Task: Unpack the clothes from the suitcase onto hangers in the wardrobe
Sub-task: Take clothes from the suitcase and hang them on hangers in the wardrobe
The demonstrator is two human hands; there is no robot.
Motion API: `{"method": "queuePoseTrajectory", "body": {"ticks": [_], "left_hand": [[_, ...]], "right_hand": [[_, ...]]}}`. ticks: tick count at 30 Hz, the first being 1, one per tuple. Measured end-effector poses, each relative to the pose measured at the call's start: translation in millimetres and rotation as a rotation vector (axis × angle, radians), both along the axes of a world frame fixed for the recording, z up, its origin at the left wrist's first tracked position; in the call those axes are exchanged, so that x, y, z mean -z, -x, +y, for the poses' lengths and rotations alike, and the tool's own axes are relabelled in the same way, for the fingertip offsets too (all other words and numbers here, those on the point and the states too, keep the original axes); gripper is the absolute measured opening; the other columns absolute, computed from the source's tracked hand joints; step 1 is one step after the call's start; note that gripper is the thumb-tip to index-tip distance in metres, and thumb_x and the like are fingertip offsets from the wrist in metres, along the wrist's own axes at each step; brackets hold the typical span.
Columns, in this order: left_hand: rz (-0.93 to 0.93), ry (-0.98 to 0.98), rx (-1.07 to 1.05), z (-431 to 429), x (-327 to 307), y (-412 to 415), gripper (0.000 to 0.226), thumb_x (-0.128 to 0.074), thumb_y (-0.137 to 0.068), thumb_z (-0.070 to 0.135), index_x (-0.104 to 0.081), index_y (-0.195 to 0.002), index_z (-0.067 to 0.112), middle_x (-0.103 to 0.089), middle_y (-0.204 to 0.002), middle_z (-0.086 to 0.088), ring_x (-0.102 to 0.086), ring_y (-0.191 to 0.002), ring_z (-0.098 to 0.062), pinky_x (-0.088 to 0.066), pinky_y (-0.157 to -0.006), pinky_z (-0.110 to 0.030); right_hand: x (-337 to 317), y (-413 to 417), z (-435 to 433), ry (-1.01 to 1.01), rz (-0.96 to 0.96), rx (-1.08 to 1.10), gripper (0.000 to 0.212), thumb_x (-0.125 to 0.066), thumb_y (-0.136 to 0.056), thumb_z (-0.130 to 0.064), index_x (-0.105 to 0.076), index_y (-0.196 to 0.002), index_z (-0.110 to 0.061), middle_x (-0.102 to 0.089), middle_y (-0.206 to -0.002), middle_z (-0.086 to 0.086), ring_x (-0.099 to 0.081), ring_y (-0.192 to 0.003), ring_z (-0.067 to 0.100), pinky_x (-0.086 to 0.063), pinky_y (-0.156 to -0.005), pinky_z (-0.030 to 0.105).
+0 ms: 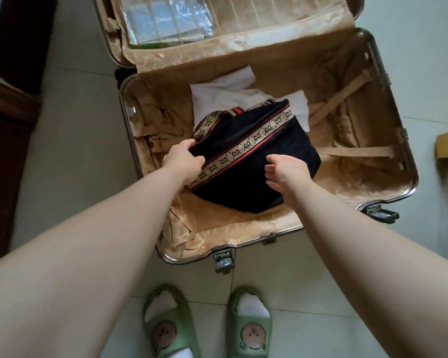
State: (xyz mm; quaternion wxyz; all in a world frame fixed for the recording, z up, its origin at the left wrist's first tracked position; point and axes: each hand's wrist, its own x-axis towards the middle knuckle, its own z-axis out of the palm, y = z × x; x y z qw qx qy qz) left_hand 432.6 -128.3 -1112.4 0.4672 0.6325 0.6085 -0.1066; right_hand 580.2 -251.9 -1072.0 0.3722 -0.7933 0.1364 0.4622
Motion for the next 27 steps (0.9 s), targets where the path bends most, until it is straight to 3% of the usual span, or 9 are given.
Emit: {"method": "queuePoseTrajectory", "body": {"ticks": [3,6,9,12,15,17,19,22,27], "left_hand": [[0.014,-0.068,0.208,7,21,-14,0.065,-0.056,-0.092,0.025,-0.027,-0.151,0.022,-0.032,-0.154,-0.005,-0.029,-0.142,-0.027,-0.027,-0.116,-0.039],[0.048,-0.029,0.310,7,39,-23,0.076,-0.060,-0.090,0.033,-0.017,-0.152,0.029,-0.033,-0.153,-0.003,-0.027,-0.142,-0.028,-0.026,-0.115,-0.043],[0.154,-0.061,0.402,-4,44,-26,0.066,-0.066,-0.081,0.052,-0.038,-0.138,0.038,-0.050,-0.132,0.001,-0.037,-0.126,-0.028,-0.032,-0.104,-0.037],[0.197,-0.188,0.607,-22,33,-31,0.042,-0.061,-0.085,0.049,-0.053,-0.125,0.040,-0.057,-0.119,-0.004,-0.037,-0.122,-0.029,-0.027,-0.100,-0.039],[0.110,-0.243,0.662,-38,16,-30,0.035,-0.058,-0.089,0.039,-0.055,-0.124,0.039,-0.058,-0.119,-0.002,-0.034,-0.124,-0.028,-0.024,-0.102,-0.041],[-0.015,-0.195,0.609,-46,-1,-25,0.037,-0.061,-0.088,0.036,-0.056,-0.125,0.036,-0.057,-0.121,0.003,-0.033,-0.123,-0.027,-0.026,-0.103,-0.041],[-0.122,-0.142,0.583,-55,-20,-20,0.041,-0.063,-0.088,0.031,-0.057,-0.128,0.031,-0.054,-0.123,0.005,-0.032,-0.123,-0.026,-0.026,-0.105,-0.040],[-0.257,-0.123,0.558,-70,-47,-10,0.040,-0.066,-0.086,0.027,-0.060,-0.126,0.028,-0.053,-0.120,0.007,-0.031,-0.120,-0.022,-0.025,-0.108,-0.041],[-0.373,-0.104,0.385,-85,-98,6,0.036,-0.066,-0.086,0.018,-0.061,-0.121,0.025,-0.050,-0.109,0.010,-0.032,-0.116,-0.018,-0.017,-0.098,-0.018]], "right_hand": [[18,-1,1,-0.002,0.005,0.022,0.017,-0.056,-0.093,-0.019,-0.064,-0.078,-0.020,-0.067,-0.082,0.004,-0.065,-0.103,0.025,-0.053,-0.092,0.039],[31,-1,0,-0.006,-0.010,0.032,0.022,-0.052,-0.093,-0.015,-0.065,-0.102,0.000,-0.066,-0.112,0.021,-0.059,-0.112,0.037,-0.048,-0.095,0.049],[39,-1,-2,-0.029,0.006,0.005,0.032,-0.049,-0.093,-0.012,-0.057,-0.116,0.009,-0.056,-0.124,0.027,-0.053,-0.117,0.040,-0.045,-0.097,0.051],[40,2,-4,-0.044,0.096,-0.075,0.024,-0.058,-0.093,-0.026,-0.061,-0.110,-0.009,-0.059,-0.127,0.019,-0.060,-0.114,0.030,-0.051,-0.096,0.043],[33,7,-7,-0.063,0.227,-0.091,0.059,-0.069,-0.082,-0.045,-0.053,-0.132,-0.017,-0.055,-0.133,0.007,-0.054,-0.120,0.028,-0.046,-0.099,0.048],[23,12,-5,-0.063,0.251,-0.094,0.064,-0.074,-0.073,-0.051,-0.058,-0.125,-0.019,-0.061,-0.123,0.005,-0.057,-0.114,0.029,-0.046,-0.097,0.051],[15,14,-4,-0.072,0.223,-0.061,0.051,-0.077,-0.071,-0.043,-0.065,-0.111,-0.014,-0.069,-0.107,0.006,-0.064,-0.099,0.028,-0.052,-0.089,0.047],[2,14,-3,-0.032,0.129,0.004,0.016,-0.066,-0.078,-0.006,-0.063,-0.094,-0.003,-0.064,-0.089,0.016,-0.064,-0.079,0.028,-0.057,-0.071,0.042],[-44,23,0,-0.064,0.106,0.027,0.028,-0.051,-0.082,0.004,-0.060,-0.108,-0.002,-0.064,-0.090,0.019,-0.063,-0.078,0.032,-0.053,-0.066,0.039]]}}
